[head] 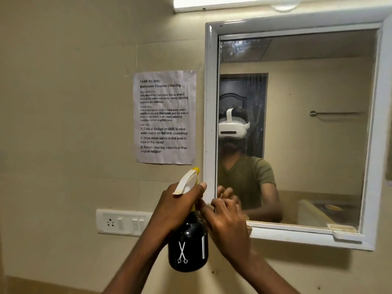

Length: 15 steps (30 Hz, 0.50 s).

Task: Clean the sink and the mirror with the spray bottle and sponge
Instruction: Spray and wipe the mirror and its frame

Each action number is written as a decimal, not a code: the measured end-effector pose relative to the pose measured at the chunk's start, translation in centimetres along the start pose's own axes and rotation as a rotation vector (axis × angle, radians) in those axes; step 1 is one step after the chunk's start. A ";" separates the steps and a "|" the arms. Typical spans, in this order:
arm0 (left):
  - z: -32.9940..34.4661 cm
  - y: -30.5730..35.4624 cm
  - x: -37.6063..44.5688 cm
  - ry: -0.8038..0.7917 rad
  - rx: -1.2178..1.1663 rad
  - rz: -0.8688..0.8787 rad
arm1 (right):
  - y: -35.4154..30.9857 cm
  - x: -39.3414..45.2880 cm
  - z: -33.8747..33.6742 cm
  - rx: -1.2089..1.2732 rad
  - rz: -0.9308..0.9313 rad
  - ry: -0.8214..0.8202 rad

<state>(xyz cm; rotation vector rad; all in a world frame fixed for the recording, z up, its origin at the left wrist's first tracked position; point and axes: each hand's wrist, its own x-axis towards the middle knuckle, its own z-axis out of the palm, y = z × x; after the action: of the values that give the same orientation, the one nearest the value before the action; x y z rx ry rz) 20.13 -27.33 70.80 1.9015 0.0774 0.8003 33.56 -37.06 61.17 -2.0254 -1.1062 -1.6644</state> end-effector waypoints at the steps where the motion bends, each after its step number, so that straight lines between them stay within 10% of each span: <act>1: 0.0 0.0 0.0 0.002 0.012 0.003 | 0.0 -0.1 -0.1 -0.002 0.003 -0.005; 15: -2.6 3.5 2.3 -0.116 -0.096 0.076 | 2.2 16.9 -4.8 -0.020 0.211 0.052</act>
<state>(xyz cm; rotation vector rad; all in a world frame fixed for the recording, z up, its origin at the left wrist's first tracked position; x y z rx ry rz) 19.47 -26.03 75.48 1.8651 -0.1035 0.7295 32.39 -35.38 78.81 -2.0207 -0.8293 -1.6163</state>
